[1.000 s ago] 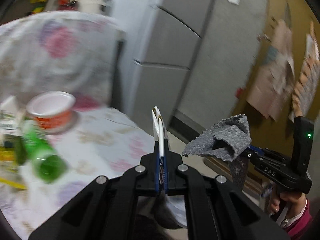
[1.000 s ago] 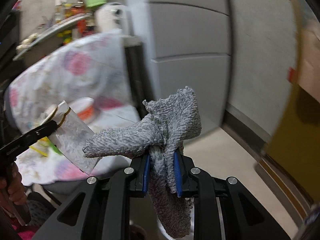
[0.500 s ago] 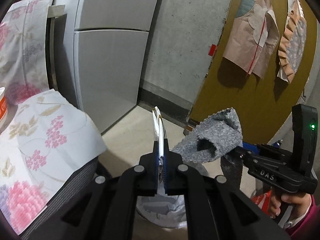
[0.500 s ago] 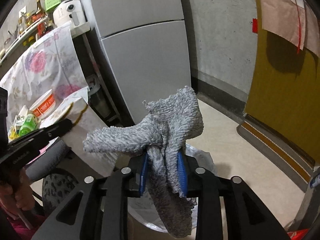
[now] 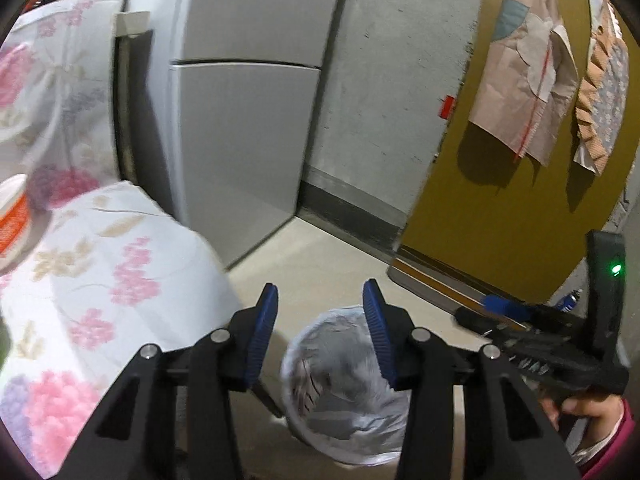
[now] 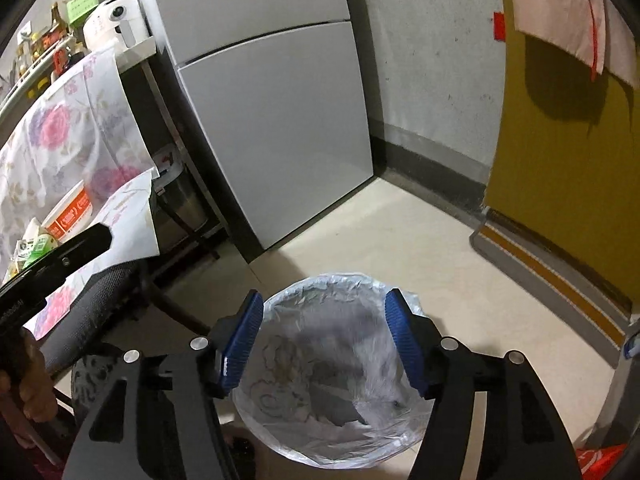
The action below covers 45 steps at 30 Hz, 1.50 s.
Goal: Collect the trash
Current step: 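Carry both items to the trash bin and open both grippers over it, then return to the chair and grasp the clear plastic bag with the left gripper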
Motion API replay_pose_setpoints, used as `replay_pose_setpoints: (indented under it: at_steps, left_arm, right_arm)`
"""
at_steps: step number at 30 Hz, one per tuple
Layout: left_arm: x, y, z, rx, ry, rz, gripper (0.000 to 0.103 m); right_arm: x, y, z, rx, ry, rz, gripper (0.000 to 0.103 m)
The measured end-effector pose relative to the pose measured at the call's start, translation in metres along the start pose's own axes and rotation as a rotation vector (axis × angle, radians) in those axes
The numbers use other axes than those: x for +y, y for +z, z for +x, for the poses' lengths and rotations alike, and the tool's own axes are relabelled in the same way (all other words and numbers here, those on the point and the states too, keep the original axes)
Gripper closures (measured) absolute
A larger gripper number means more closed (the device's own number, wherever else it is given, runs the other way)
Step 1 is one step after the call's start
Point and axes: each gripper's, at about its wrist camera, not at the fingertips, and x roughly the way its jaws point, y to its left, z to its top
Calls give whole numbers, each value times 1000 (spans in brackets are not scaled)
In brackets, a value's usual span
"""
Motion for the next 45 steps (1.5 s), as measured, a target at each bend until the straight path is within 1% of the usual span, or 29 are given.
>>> replay_pose_setpoints:
  at_steps: [2, 3, 4, 6, 8, 11, 12, 15, 16, 19, 22, 24, 28, 31, 35, 38, 41, 44, 45]
  left_arm:
    - [9, 1, -10, -13, 21, -13, 60]
    - [16, 0, -18, -21, 46, -19, 60]
    - [19, 1, -22, -27, 56, -21, 60]
    - [28, 2, -34, -38, 95, -28, 60]
    - [40, 0, -52, -58, 127, -42, 60]
    - [56, -4, -79, -78, 183, -61, 60]
    - [64, -8, -90, -81, 211, -69, 60]
    - [83, -19, -112, -77, 265, -103, 60]
    - [93, -25, -122, -70, 290, -123, 60]
    - [120, -38, -144, -52, 357, -169, 60]
    - [151, -52, -169, -49, 435, -218, 52]
    - [168, -59, -186, -58, 469, -256, 50]
    - [206, -73, -222, -78, 557, -353, 45]
    - [231, -81, -245, -94, 602, -437, 45]
    - [257, -85, -267, -122, 636, -525, 44]
    - [274, -84, -267, -116, 630, -573, 44]
    - [283, -76, -256, -109, 609, -605, 44]
    - [289, -64, -238, -93, 593, -597, 45]
    - [291, -61, -229, -76, 593, -598, 45]
  right_arm:
    - [5, 8, -12, -33, 3, 2, 39]
    - [10, 13, -21, -57, 3, -2, 39]
    - [18, 20, -33, -96, 5, -15, 39]
    - [33, 30, -50, -147, 10, -42, 39]
    - [49, 39, -62, -183, 25, -67, 39]
    - [77, 48, -70, -205, 64, -112, 39]
    - [91, 50, -70, -206, 88, -132, 39]
    - [124, 50, -66, -191, 146, -190, 39]
    - [143, 49, -60, -174, 177, -224, 39]
    - [183, 44, -50, -140, 250, -293, 39]
    - [233, 37, -39, -94, 337, -368, 39]
    - [262, 32, -36, -76, 381, -418, 39]
    - [311, 26, -30, -58, 440, -496, 39]
    - [336, 24, -25, -47, 469, -530, 38]
    - [358, 23, -16, -39, 485, -564, 38]
    - [363, 23, -11, -39, 498, -568, 38]
    - [364, 24, -6, -33, 511, -564, 38]
    - [360, 24, -1, -21, 512, -559, 38]
    - [358, 24, 0, -19, 511, -555, 38]
